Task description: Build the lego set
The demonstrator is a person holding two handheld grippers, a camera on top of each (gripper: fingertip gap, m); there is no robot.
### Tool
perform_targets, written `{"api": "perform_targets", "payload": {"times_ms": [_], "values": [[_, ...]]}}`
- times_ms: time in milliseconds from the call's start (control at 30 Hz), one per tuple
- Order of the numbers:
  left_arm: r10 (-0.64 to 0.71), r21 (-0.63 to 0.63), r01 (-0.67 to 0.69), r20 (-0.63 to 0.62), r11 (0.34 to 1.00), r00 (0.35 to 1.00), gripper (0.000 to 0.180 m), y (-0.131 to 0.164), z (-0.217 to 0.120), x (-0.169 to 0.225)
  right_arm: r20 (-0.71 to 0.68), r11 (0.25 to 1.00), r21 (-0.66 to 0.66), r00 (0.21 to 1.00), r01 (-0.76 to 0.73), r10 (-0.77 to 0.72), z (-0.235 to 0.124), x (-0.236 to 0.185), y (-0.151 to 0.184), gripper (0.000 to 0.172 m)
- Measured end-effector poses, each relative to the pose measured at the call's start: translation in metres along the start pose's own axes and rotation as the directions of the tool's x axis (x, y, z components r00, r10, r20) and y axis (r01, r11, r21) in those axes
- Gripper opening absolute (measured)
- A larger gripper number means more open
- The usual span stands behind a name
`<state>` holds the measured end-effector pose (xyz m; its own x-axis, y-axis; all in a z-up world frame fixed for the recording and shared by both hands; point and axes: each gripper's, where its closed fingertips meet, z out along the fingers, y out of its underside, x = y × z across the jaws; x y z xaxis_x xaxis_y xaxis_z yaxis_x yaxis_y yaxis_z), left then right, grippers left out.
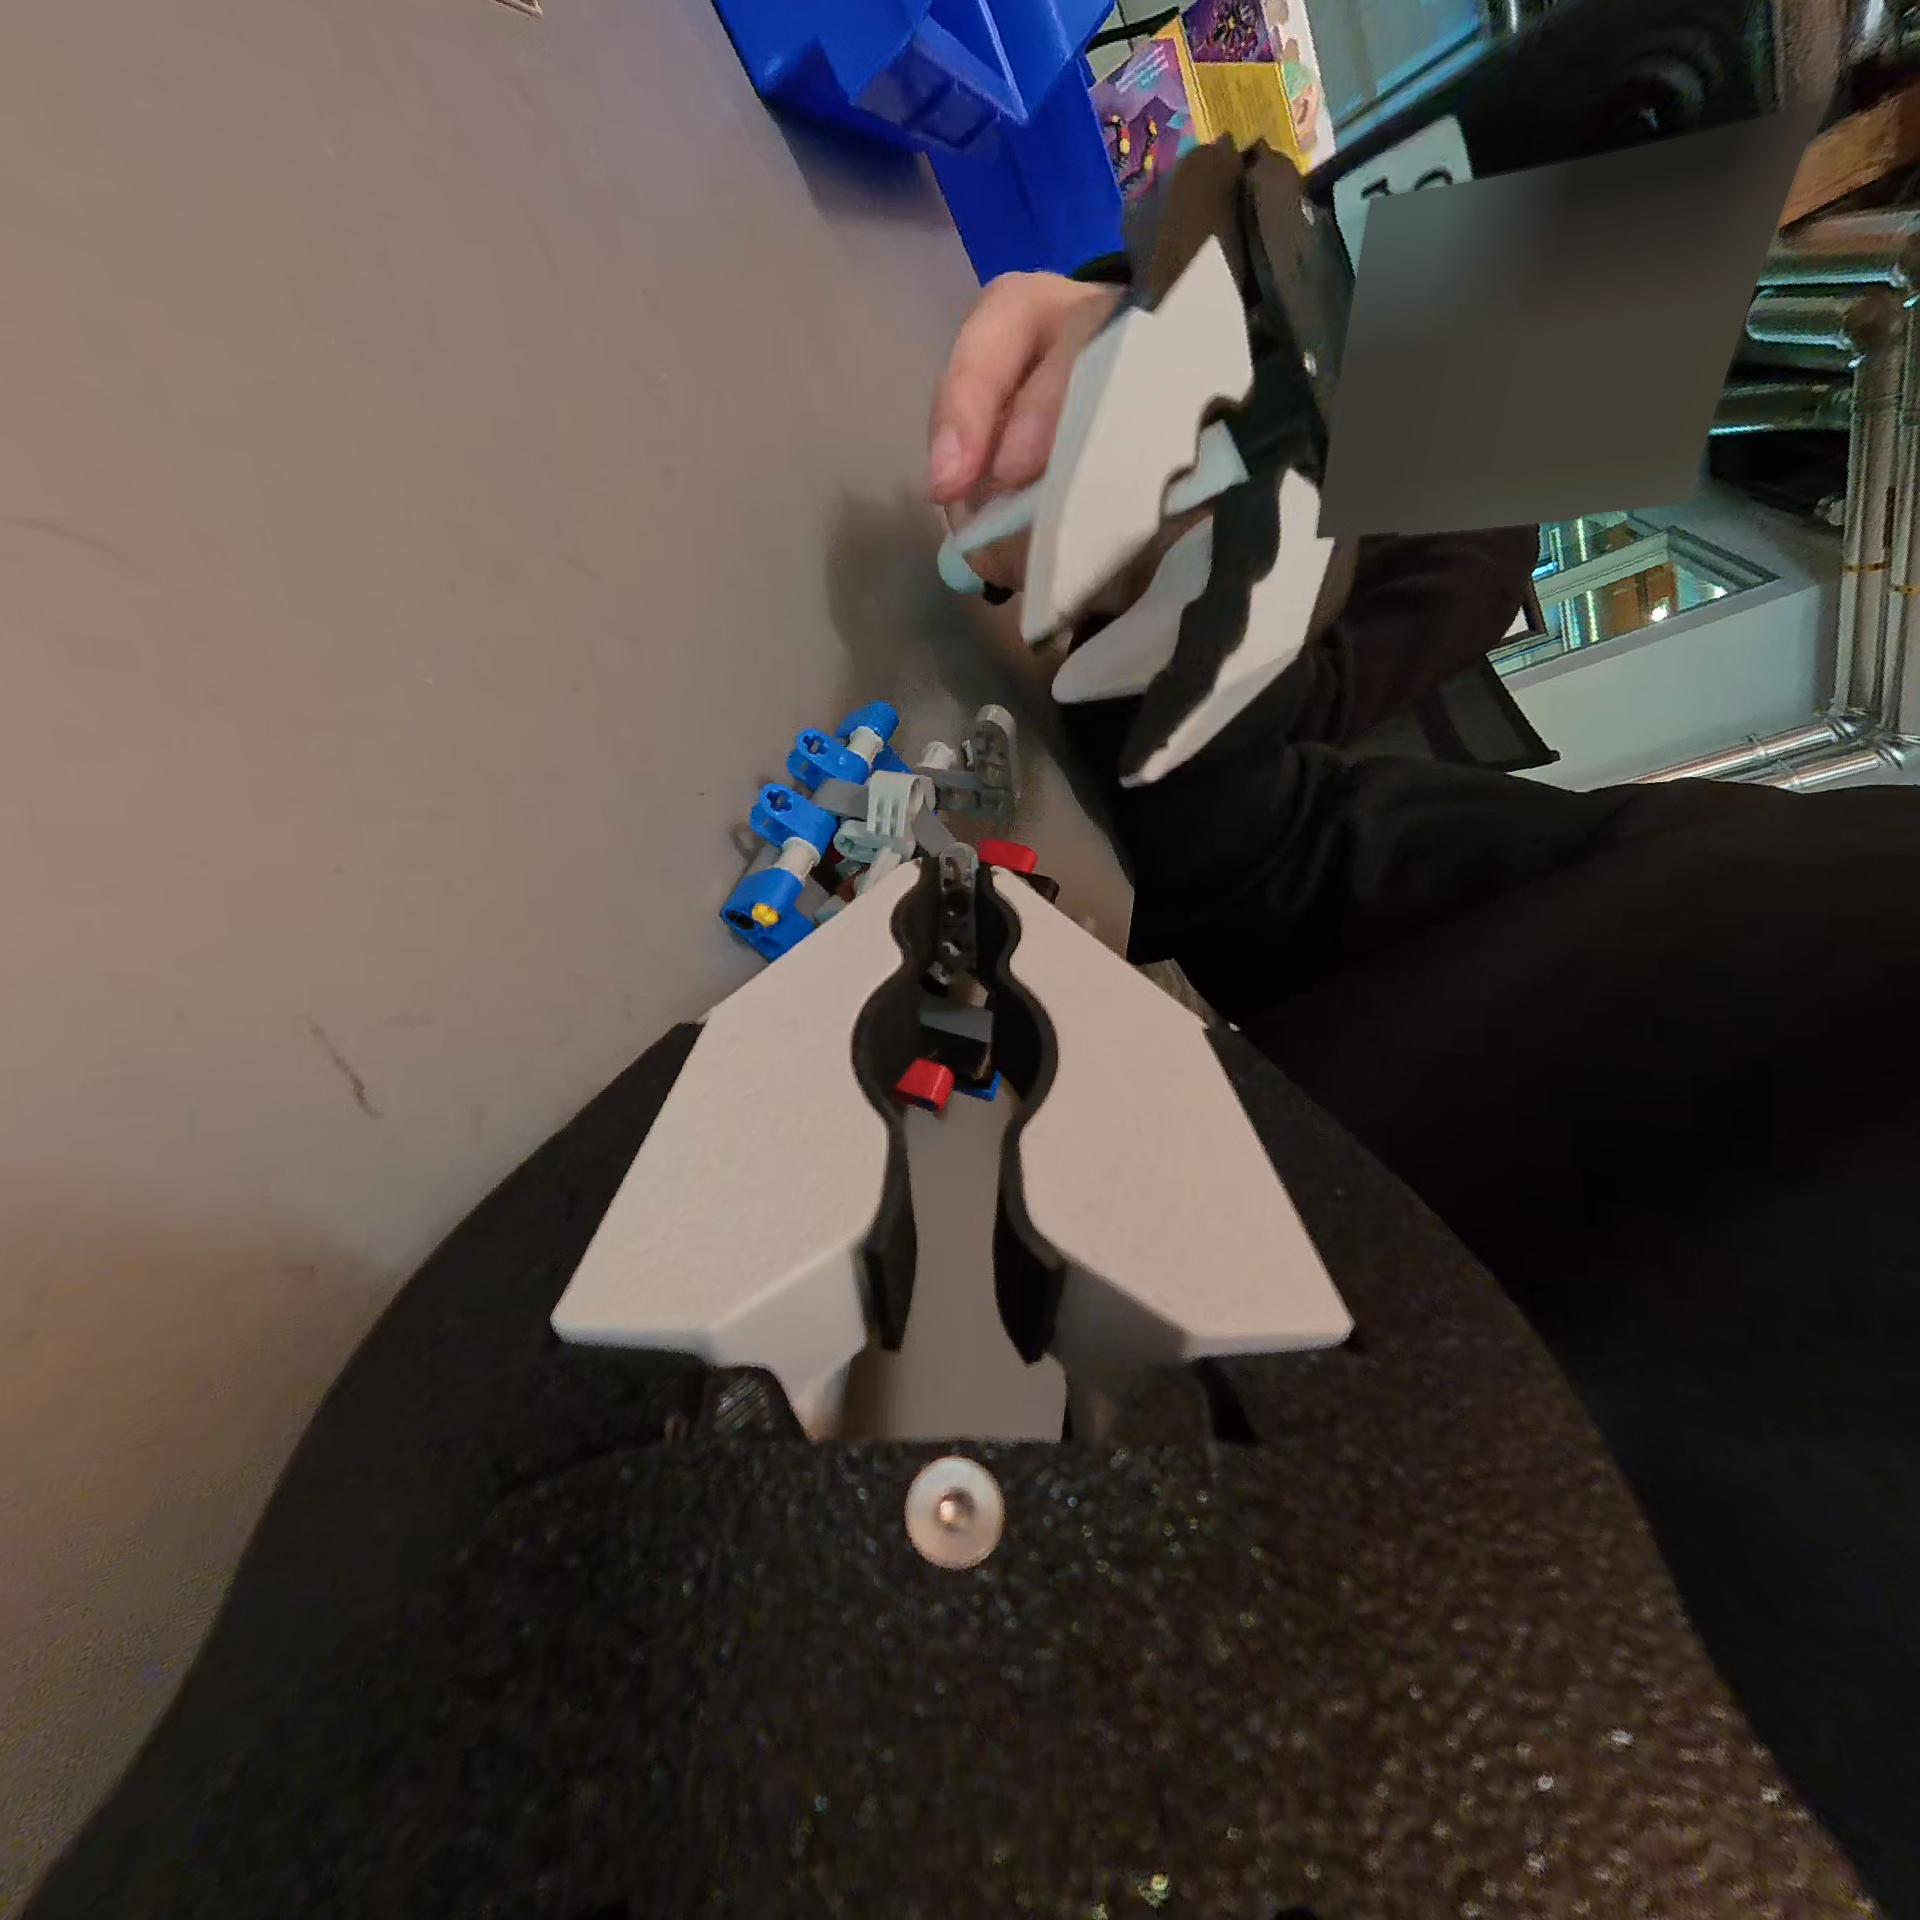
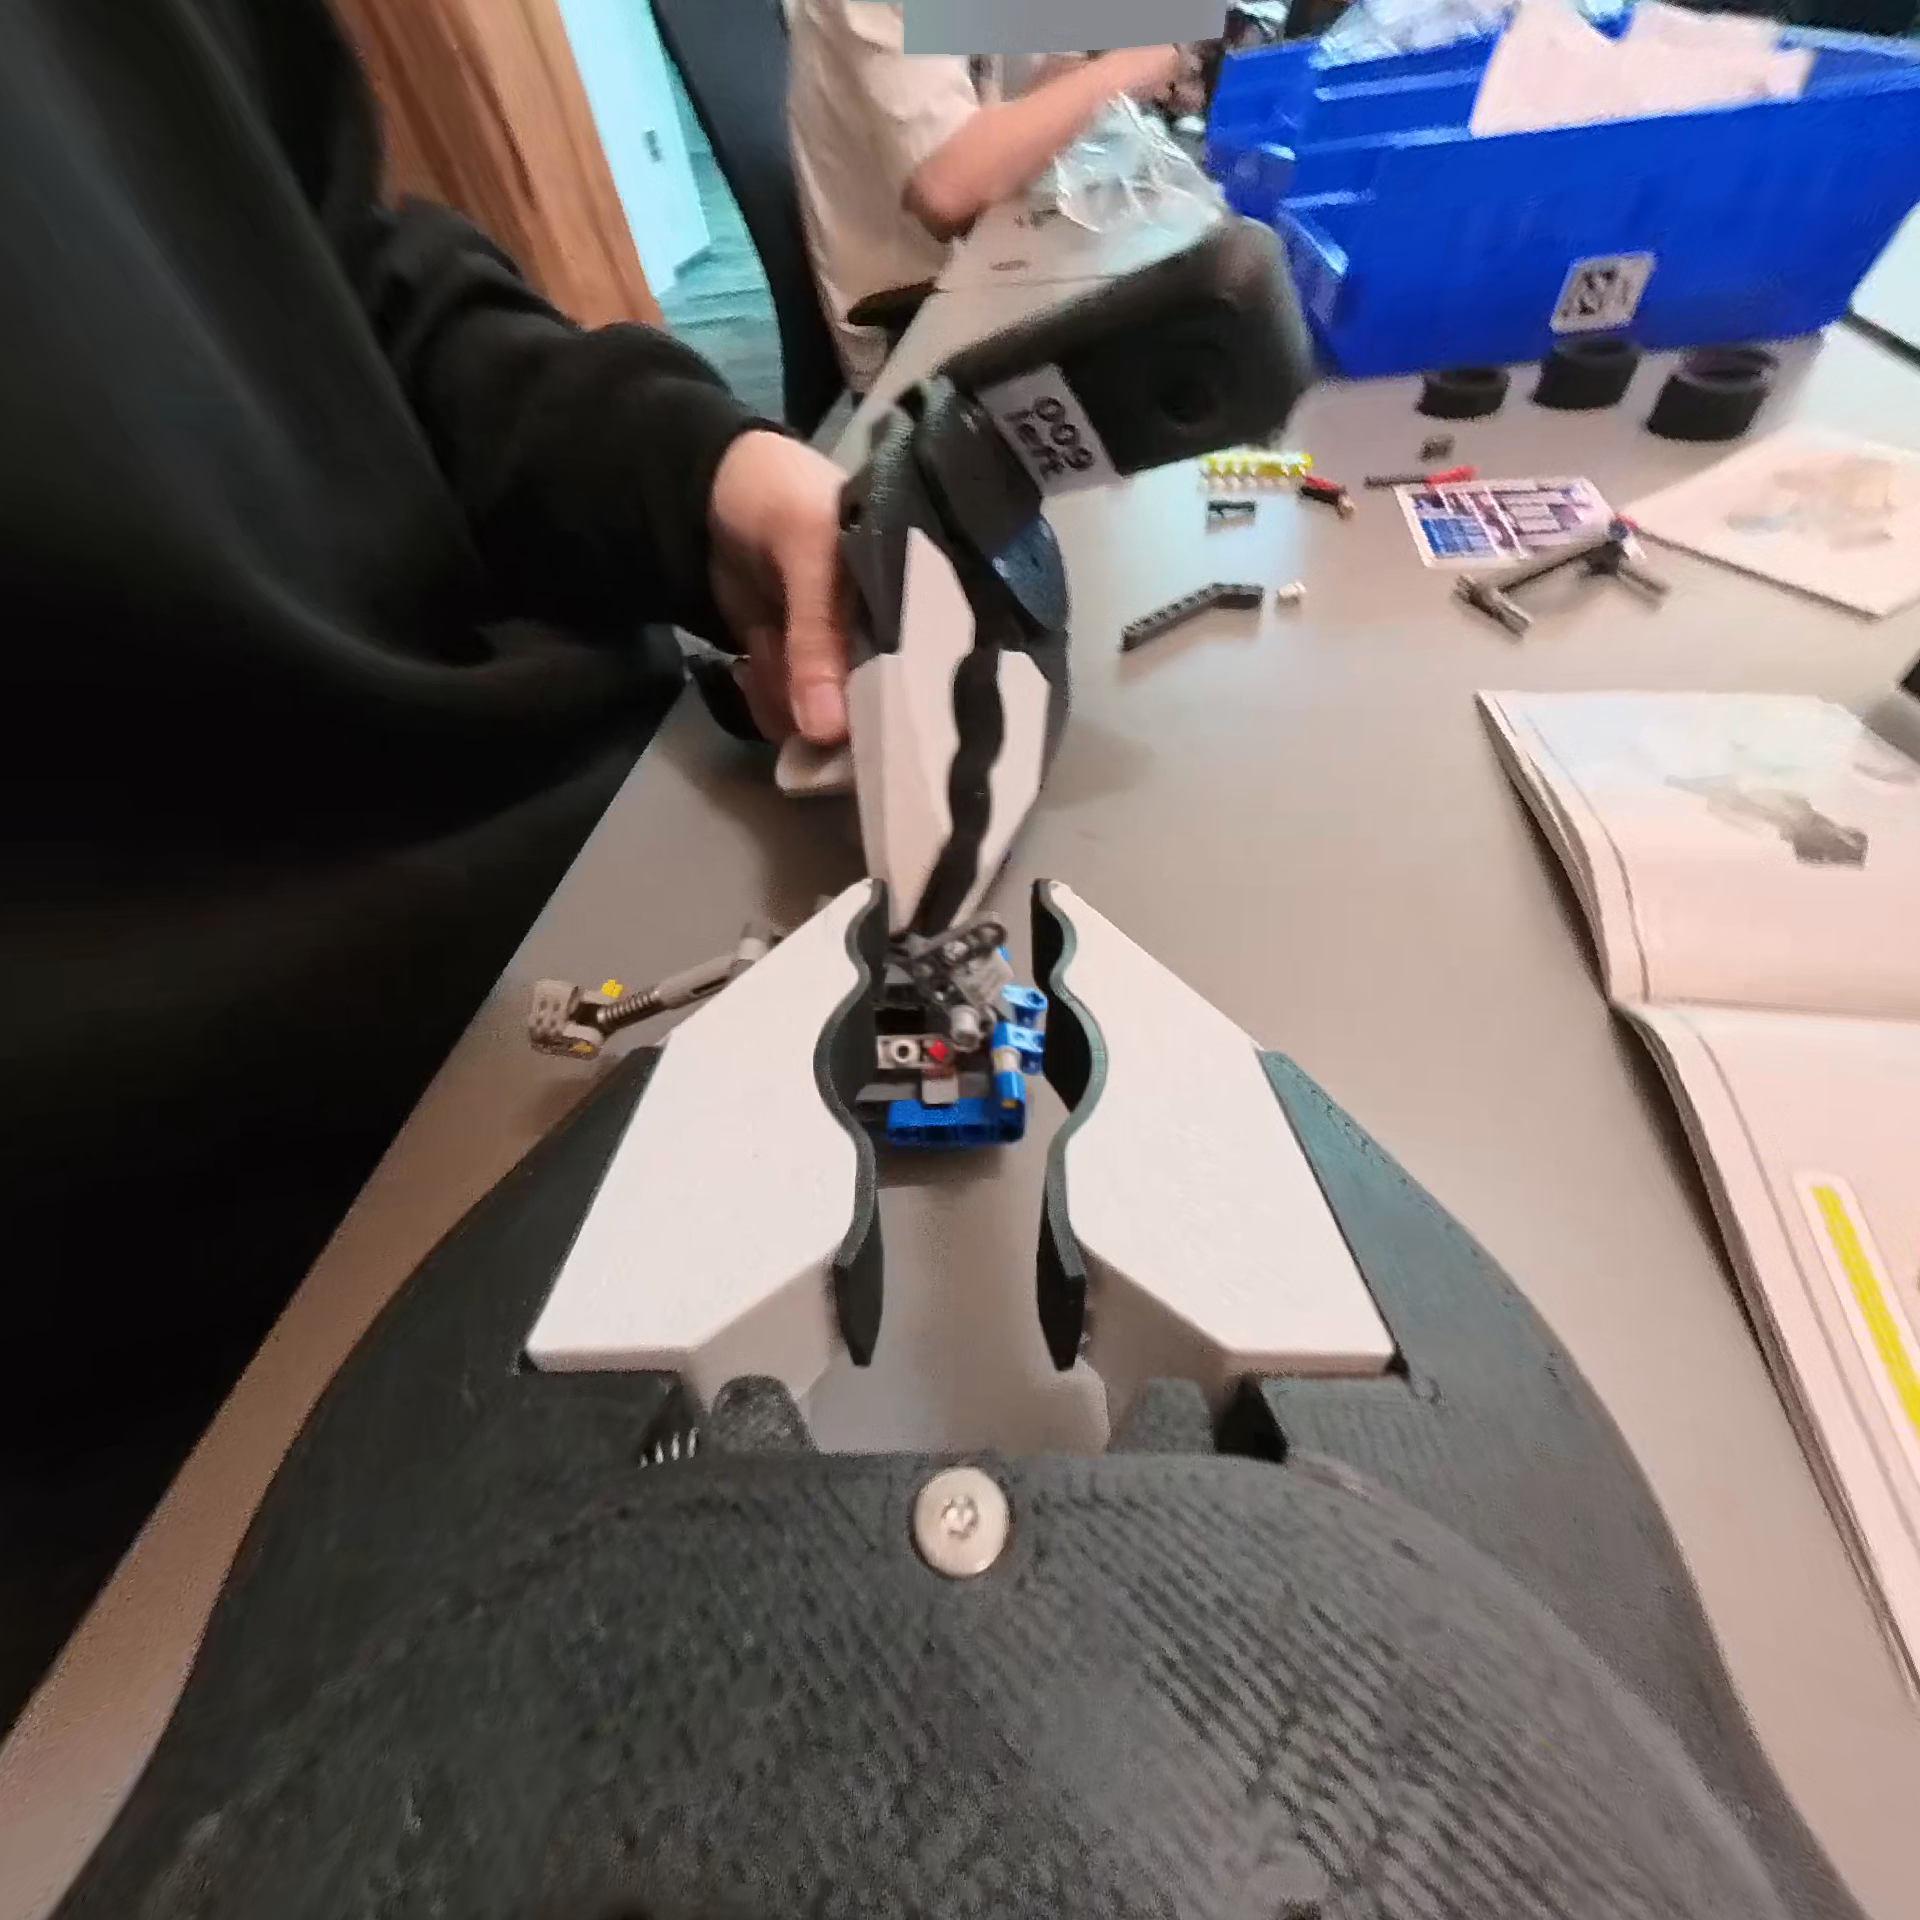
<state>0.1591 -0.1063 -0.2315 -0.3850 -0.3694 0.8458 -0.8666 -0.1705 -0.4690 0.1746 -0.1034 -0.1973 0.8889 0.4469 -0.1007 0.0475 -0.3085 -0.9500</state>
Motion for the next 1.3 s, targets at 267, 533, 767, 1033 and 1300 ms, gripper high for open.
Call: {"api": "perform_targets", "payload": {"times_ms": [267, 533, 767, 1033, 1300], "values": [[-0.005, 0.013, 0.005, -0.018, 1.000, 1.000, 0.003, 0.000, -0.002, 0.000, -0.048, 0.967, -0.144, 0.975, 0.210, -0.219, 0.018, 0.000, 0.022, 0.013], [0.022, 0.039, -0.020, -0.044, 0.999, 0.999, 0.003, -0.005, -0.008, 0.005, -0.139, 0.981, -0.121, 0.976, 0.149, -0.165, -0.003, 0.023, 0.021, 0.015], [0.032, 0.056, -0.028, -0.079, 0.998, 0.996, 0.003, -0.011, -0.024, 0.006, 0.044, 0.983, 0.002, 0.982, -0.182, 0.182, -0.012, 0.021, -0.001, 0.024], [0.065, 0.075, -0.053, -0.164, 0.996, 0.984, 0.003, -0.021, -0.036, 0.004, 0.024, 0.853, -0.432, 0.942, -0.293, 0.336, -0.014, 0.030, 0.036, 0.034], [0.046, 0.064, -0.029, -0.290, 0.998, 0.956, 0.003, -0.029, -0.046, 0.012, 0.071, 0.787, -0.492, 0.884, -0.372, 0.462, -0.005, 0.022, 0.044, 0.035]]}}
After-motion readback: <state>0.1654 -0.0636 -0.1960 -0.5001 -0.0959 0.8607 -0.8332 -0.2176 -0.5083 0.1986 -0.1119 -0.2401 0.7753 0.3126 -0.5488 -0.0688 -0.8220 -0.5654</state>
